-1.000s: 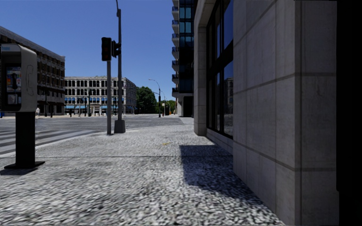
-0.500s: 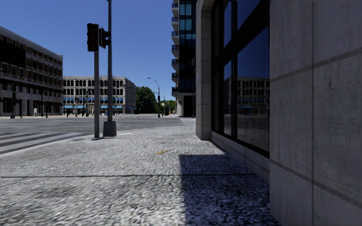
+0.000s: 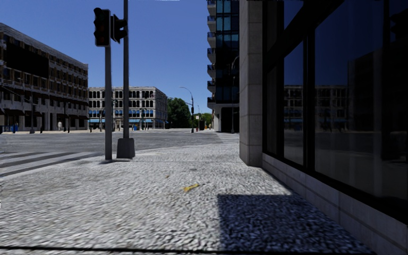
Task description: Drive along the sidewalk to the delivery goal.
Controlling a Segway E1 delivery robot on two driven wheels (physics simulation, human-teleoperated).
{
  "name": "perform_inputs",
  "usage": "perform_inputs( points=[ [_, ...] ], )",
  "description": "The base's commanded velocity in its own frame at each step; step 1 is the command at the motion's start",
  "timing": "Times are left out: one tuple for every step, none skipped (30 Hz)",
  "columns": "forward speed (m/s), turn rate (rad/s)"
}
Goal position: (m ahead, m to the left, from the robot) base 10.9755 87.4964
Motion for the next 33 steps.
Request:
perform_inputs(
  points=[
    [2.00, 0.94],
    [1.99, 1.03],
    [1.97, 1.09],
    [1.97, 1.10],
    [1.97, 1.11],
    [1.97, 1.11],
    [1.97, 1.11],
    [1.97, 1.11],
    [1.97, 1.11],
    [1.97, 1.11],
    [1.97, 1.11],
    [1.97, 1.11],
    [1.97, 1.11],
    [1.97, 1.11],
    [1.97, 1.11],
    [1.97, 1.11],
    [1.97, 1.11],
    [1.97, 1.11],
    [1.97, 1.11],
    [1.97, 1.11],
    [1.97, 1.11],
    [1.97, 1.11],
    [1.97, 1.11],
    [1.97, 1.11],
    [1.97, 1.11],
    [1.97, 1.07],
    [1.97, 0.57],
    [1.97, 0.39],
    [1.97, 0.27],
    [1.97, 0.11],
    [1.97, 0.02],
    [1.97, 0.00],
    [1.97, 0.00]
  ],
)
